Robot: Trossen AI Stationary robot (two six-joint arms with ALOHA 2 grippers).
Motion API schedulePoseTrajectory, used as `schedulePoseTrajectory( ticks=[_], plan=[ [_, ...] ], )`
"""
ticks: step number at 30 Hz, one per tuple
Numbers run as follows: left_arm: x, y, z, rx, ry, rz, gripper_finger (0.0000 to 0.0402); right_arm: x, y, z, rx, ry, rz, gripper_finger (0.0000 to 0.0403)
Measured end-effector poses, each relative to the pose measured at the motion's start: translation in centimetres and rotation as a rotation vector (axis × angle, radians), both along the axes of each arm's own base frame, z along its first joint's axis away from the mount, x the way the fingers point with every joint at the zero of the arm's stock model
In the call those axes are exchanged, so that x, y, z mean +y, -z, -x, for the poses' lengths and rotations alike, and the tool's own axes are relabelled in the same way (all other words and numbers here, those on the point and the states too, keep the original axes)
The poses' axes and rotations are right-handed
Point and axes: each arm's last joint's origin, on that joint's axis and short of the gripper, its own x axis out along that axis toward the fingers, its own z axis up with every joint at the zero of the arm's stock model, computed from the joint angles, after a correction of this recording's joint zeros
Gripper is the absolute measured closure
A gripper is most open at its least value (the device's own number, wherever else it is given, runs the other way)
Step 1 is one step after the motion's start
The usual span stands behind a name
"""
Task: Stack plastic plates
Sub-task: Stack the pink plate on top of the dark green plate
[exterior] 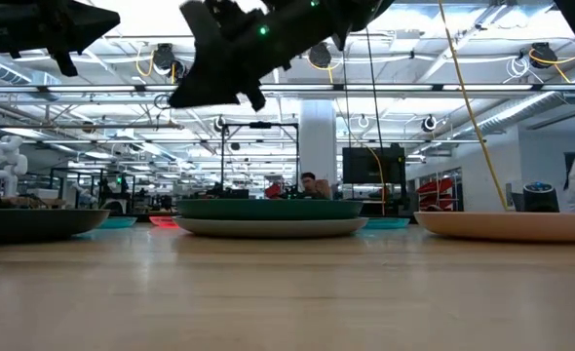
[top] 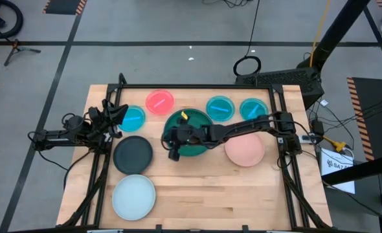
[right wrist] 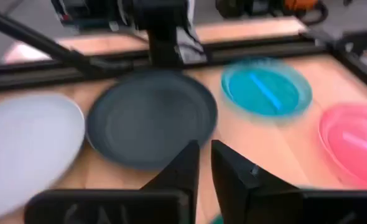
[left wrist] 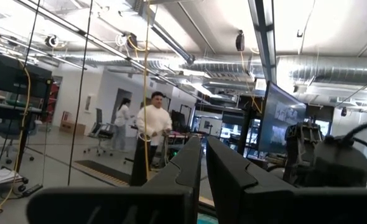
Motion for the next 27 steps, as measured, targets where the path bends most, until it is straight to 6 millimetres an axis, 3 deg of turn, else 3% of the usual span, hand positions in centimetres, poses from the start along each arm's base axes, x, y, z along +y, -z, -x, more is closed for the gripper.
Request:
schedulePoseTrajectory(
  ticks=[6, 11, 17, 22, 27],
  plan=[
    [0.0, 0.0, 0.0, 0.0, 0.0, 0.0, 0.0371, 1.0, 0.1, 0.1, 0.023, -0.091, -0.023, 0.0341],
    [0.0, 0.0, 0.0, 0.0, 0.0, 0.0, 0.0371, 2.4, 1.2, 1.1, 0.182, -0.172, -0.109, 0.0337],
    [0.0, 0.0, 0.0, 0.002, 0.0, 0.0, 0.0371, 3.8, 2.8, 3.0, 0.445, -0.215, -0.34, 0.0337],
    [0.0, 0.0, 0.0, 0.002, -0.001, -0.001, 0.0371, 3.8, 3.3, 5.3, 0.709, -0.122, -0.542, 0.0337],
    [0.0, 0.0, 0.0, 0.003, 0.0, -0.001, 0.0371, 4.0, 3.4, 8.0, 0.967, 0.048, -0.588, 0.0337]
  ],
)
